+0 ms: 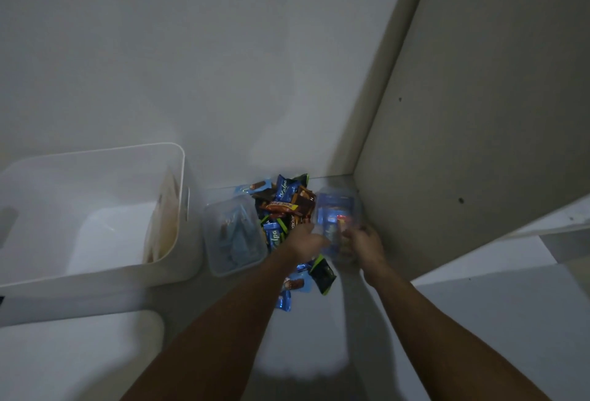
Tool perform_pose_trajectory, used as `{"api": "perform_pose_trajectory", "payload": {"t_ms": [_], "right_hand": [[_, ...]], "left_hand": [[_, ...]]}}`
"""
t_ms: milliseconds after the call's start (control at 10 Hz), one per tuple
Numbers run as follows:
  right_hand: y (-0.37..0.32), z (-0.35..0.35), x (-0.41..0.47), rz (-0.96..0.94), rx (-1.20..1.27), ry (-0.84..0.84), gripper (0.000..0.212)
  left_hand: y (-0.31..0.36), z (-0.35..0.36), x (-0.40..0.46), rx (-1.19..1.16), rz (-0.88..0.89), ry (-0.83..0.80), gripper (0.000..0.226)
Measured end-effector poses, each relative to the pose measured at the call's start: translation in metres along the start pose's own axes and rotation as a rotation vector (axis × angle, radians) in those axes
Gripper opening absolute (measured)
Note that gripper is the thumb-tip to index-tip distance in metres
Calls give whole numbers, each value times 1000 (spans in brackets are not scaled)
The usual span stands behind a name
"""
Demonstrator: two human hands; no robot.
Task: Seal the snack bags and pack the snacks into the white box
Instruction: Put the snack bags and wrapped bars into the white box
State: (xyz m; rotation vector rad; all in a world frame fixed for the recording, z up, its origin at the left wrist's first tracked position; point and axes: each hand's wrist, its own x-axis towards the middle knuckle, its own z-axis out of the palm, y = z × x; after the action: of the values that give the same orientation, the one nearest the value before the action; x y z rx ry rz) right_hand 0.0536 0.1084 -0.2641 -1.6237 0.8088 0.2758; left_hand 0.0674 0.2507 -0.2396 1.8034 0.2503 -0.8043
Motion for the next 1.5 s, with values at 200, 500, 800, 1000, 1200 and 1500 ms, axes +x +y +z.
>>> {"api": "perform_pose_trajectory", "payload": {"t_ms": [200,500,800,1000,1200,1500], "right_hand": [[-18,12,-15,-166,109,35,26],[-4,55,8,-130,-100,-105,30],[-20,56,-12,-50,-51,34,34],[-41,80,-24,-214,-34,-8,21],[-43,119,-47,-258,-48,-269,15],[-42,133,-52,-252,-262,-301,16]], "left_hand": [[-1,-10,-3,13,-59,40,36],[-10,-31,-10,18,89,297,34],[-24,-42,-24,-41,110,411,19],[-44,-70,-43,-82,170,588,36],[-72,-93,-60,-139,-14,718,31],[-87,-107,-67,-292,-82,654,24]]}}
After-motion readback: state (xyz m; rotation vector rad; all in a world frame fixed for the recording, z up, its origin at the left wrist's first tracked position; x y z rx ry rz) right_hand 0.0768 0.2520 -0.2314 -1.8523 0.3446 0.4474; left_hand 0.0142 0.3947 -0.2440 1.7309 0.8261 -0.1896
